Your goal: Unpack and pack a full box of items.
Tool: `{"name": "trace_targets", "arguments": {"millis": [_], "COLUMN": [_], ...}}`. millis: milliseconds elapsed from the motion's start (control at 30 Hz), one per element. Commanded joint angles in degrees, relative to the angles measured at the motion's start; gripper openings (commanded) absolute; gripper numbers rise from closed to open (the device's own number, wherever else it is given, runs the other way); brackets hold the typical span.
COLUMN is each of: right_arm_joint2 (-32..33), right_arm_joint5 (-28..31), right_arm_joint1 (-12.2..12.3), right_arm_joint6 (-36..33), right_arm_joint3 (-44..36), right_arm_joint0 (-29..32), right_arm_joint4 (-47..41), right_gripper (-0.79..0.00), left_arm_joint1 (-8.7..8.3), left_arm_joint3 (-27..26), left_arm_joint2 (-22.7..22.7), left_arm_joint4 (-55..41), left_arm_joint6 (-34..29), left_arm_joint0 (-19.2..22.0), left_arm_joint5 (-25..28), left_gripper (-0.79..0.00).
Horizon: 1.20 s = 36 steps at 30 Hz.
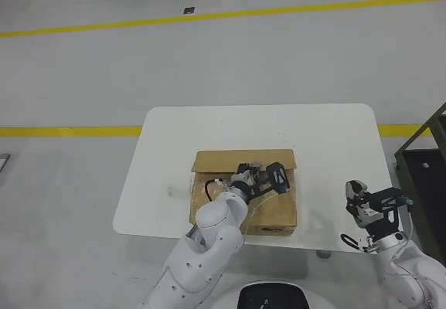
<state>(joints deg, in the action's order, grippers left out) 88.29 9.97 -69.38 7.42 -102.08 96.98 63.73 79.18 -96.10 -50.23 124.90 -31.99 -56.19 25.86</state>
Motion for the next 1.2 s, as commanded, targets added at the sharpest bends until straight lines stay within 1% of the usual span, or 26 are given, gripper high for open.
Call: {"name": "trace_targets", "arguments": {"millis": [0, 300, 333, 367, 500, 700, 833, 900, 933, 1067, 1167], "right_arm_joint2": [0.03, 0.78, 0.86, 0.92, 1.37, 2.27, 2.68, 2.92, 3.05, 3.35, 3.64], "right_arm_joint5": [0.02, 0.05, 0.07, 0.14, 0.18, 0.45, 0.54, 0.54, 0.5, 0.43, 0.39], "right_arm_joint1": [-0.02, -0.07, -0.07, -0.08, -0.09, -0.06, -0.06, -0.07, -0.07, -0.09, -0.12], "right_arm_joint6": [0.05, 0.21, 0.26, 0.3, 0.25, 0.24, 0.27, 0.37, 0.36, 0.73, 0.99], "right_arm_joint3": [0.02, -0.8, -0.84, -0.88, -1.1, -1.54, -1.86, -2.03, -2.04, -2.14, -2.01], "right_arm_joint0": [0.0, 0.58, 0.68, 0.75, 1.01, 1.53, 1.87, 2.09, 2.2, 2.74, 3.27], "right_arm_joint4": [-0.01, -0.33, -0.38, -0.47, -0.64, -0.67, -0.69, -0.69, -0.64, -0.41, -0.57], "right_gripper": [-0.785, -0.785, -0.785, -0.785, -0.785, -0.785, -0.785, -0.785, -0.785, -0.785, -0.785], "left_arm_joint1": [0.0, 0.18, 0.24, 0.31, 0.69, 1.75, 2.81, 3.37, 3.8, 5.27, 6.2], "left_arm_joint3": [-0.43, -3.18, -3.23, -2.95, -1.32, 3.3, 8.21, 11.6, 13.19, 18.77, 22.67], "left_arm_joint2": [0.31, 0.95, 0.84, 0.69, 0.39, 0.41, 1.54, 2.53, 2.64, 4.37, 5.25], "left_arm_joint4": [0.59, 2.62, 2.62, 2.87, 4.37, 5.6, 7.12, 9.92, 9.25, 9.16, 9.03], "left_arm_joint6": [0.62, 1.91, 1.81, 1.39, 0.97, 2.2, 2.83, 1.92, 1.23, 1.22, 0.81], "left_arm_joint0": [-0.31, -1.01, -0.87, -0.66, 1.61, 7.1, 11.34, 13.74, 14.66, 18.73, 20.59], "left_arm_joint5": [0.77, 2.54, 2.51, 2.24, 1.71, -1.31, -4.8, -6.76, -7.86, -9.05, -9.5], "left_gripper": [-0.785, -0.785, -0.52, 0.0, 0.0, 0.0, 0.0, 0.0, 0.0, 0.0, 0.0]}}
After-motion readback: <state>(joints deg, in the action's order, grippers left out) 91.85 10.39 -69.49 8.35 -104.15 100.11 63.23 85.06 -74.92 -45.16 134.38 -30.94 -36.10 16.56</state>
